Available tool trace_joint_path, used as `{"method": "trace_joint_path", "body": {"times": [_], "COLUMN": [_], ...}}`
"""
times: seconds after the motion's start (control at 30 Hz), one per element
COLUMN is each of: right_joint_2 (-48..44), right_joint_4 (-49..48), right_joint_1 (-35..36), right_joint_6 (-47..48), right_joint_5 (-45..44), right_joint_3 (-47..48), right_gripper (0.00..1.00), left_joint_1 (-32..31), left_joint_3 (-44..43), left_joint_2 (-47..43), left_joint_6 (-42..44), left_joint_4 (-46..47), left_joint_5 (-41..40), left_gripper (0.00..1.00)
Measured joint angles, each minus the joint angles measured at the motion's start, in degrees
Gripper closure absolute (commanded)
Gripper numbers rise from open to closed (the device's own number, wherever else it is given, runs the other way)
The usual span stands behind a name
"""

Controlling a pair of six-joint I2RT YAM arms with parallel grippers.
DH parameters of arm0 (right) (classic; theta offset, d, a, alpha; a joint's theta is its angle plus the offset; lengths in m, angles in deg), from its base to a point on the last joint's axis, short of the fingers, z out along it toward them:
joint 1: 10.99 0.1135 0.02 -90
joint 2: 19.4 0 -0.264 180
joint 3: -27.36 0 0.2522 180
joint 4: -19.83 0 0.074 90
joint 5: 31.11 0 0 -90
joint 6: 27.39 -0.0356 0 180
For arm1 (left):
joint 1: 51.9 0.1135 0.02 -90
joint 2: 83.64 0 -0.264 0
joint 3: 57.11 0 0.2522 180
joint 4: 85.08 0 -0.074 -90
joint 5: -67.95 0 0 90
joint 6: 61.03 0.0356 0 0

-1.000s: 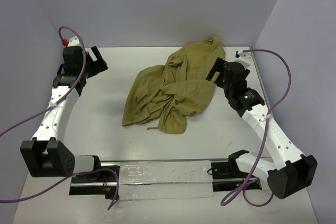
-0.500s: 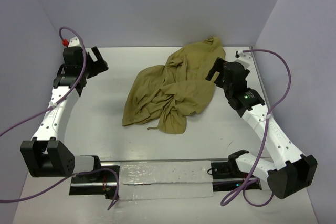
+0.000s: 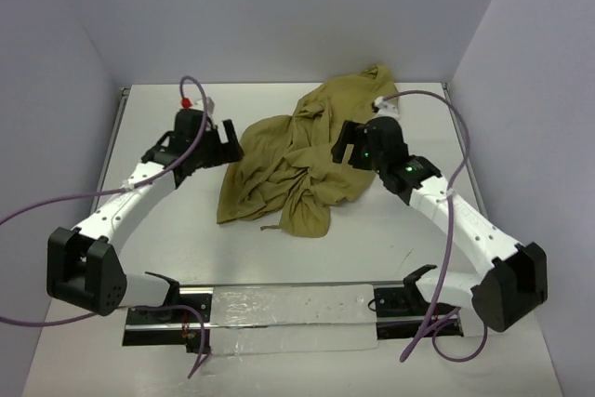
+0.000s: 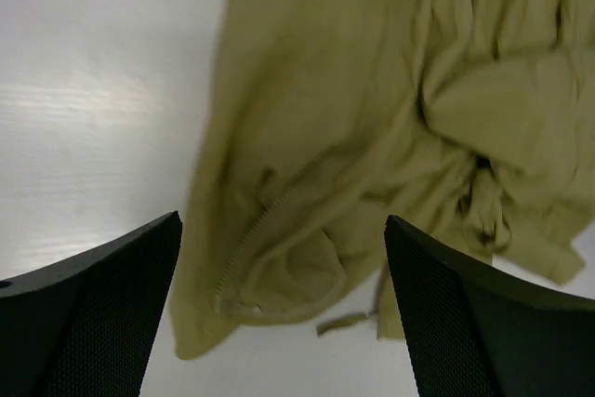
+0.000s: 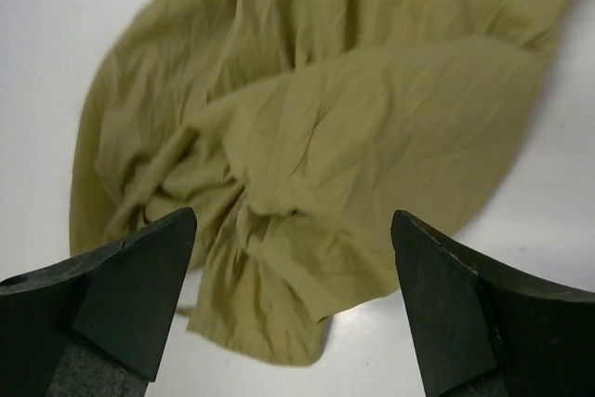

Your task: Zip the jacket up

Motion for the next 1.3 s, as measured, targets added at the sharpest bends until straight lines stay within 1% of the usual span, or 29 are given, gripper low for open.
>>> {"method": "trace_joint_path", "body": {"times": [0.07, 0.17, 0.2, 0.23, 0.27, 0.33, 0.37, 0.4, 0.43, 0.47, 0.5, 0.57, 0.63, 0.7, 0.83, 0.87, 0.9, 0.97, 1.0, 1.03, 1.1, 1.23, 1.3], "right_joint_2": [3.07, 8.65, 11.16, 14.11, 17.01, 22.59, 25.35, 27.58, 29.47, 30.73, 31.46, 30.9, 27.84, 21.62, 5.05, 1.15, -2.46, -8.17, -10.7, -12.63, -14.14, -12.68, -11.38], "right_joint_4": [0.65, 3.02, 3.91, 4.4, 4.84, 5.35, 5.5, 5.61, 5.83, 6.05, 6.3, 7.19, 7.63, 7.21, 7.67, 7.73, 7.22, 7.86, 8.82, 10.01, 12.62, 14.83, 14.73], "right_joint_1": [2.32, 4.28, 4.51, 4.55, 4.58, 4.5, 4.44, 4.23, 4.11, 3.98, 3.83, 3.49, 3.1, 2.58, 0.52, -0.06, -0.7, -1.66, -2.25, -3.0, -4.85, -6.59, -5.99], "right_joint_6": [0.08, -0.07, -0.16, -0.18, -0.24, -0.34, -0.28, -0.16, -0.39, -0.51, -0.59, -0.65, -0.6, -0.56, -0.85, -1.05, -1.41, -2.62, -3.41, -4.27, -6.2, -7.96, -7.34], "right_joint_5": [0.37, 0.32, 0.17, -0.14, -0.44, -1.02, -1.32, -1.44, -1.57, -1.76, -2.01, -2.9, -4.2, -6.11, -11.38, -12.86, -14.53, -17.25, -18.28, -18.74, -19.08, -19.22, -18.75], "right_joint_3": [0.03, 1.05, 2.16, 3.72, 5.29, 8.45, 10.04, 11.31, 12.46, 13.23, 13.72, 13.88, 13.32, 10.87, 4.49, 2.87, 1.08, -3.16, -5.37, -7.19, -9.37, -9.97, -8.82], "right_gripper": [0.05, 0.07, 0.1, 0.15, 0.24, 0.58, 0.76, 0.98, 1.0, 1.0, 1.0, 1.0, 1.0, 1.0, 0.99, 0.96, 0.84, 0.54, 0.44, 0.39, 0.38, 0.35, 0.3], "left_joint_1": [-3.33, -6.42, -6.88, -7.1, -7.25, -7.24, -7.22, -7.22, -7.24, -7.23, -7.22, -7.22, -7.21, -6.99, -4.31, -3.25, -1.92, 0.67, 1.82, 2.76, 3.64, 3.42, 3.24], "left_joint_3": [1.59, 2.89, 2.98, 2.98, 2.98, 2.98, 2.98, 2.98, 2.98, 2.94, 2.81, 2.01, 0.47, -1.63, -6.47, -7.51, -8.19, -9.49, -10.2, -11.04, -13.01, -16.92, -18.27], "left_joint_2": [1.05, 3.34, 4.49, 5.9, 7.37, 10.54, 12.15, 13.49, 14.89, 16.24, 17.52, 19.81, 21.38, 21.68, 21.47, 21.36, 21.13, 20.85, 20.82, 20.81, 20.81, 20.8, 20.7], "left_joint_6": [-1.59, -3.68, -4.26, -4.75, -5.23, -6.05, -6.42, -6.79, -7.06, -7.3, -7.44, -7.65, -7.73, -7.62, -7.5, -7.5, -7.53, -7.57, -7.58, -7.6, -7.63, -7.66, -7.71], "left_joint_4": [0.15, 0.4, 0.67, 1.12, 1.49, 1.84, 1.98, 2.17, 2.4, 2.62, 2.67, 2.09, 0.98, -0.08, -0.07, 0.13, 0.24, 0.29, 0.25, 0.18, -0.23, -0.6, -0.67], "left_joint_5": [0.4, 0.65, 0.7, 0.71, 0.72, 0.68, 0.61, 0.77, 0.66, 0.69, 0.73, 0.25, -0.91, -2.01, -1.41, -0.93, -0.07, 1.52, 2.24, 2.9, 4.1, 6.42, 7.21], "left_gripper": [0.03, 0.03, 0.04, 0.07, 0.11, 0.23, 0.39, 0.51, 0.73, 0.9, 1.0, 1.0, 1.0, 1.0, 1.0, 1.0, 1.0, 1.0, 1.0, 1.0, 1.0, 1.0, 1.0]}}
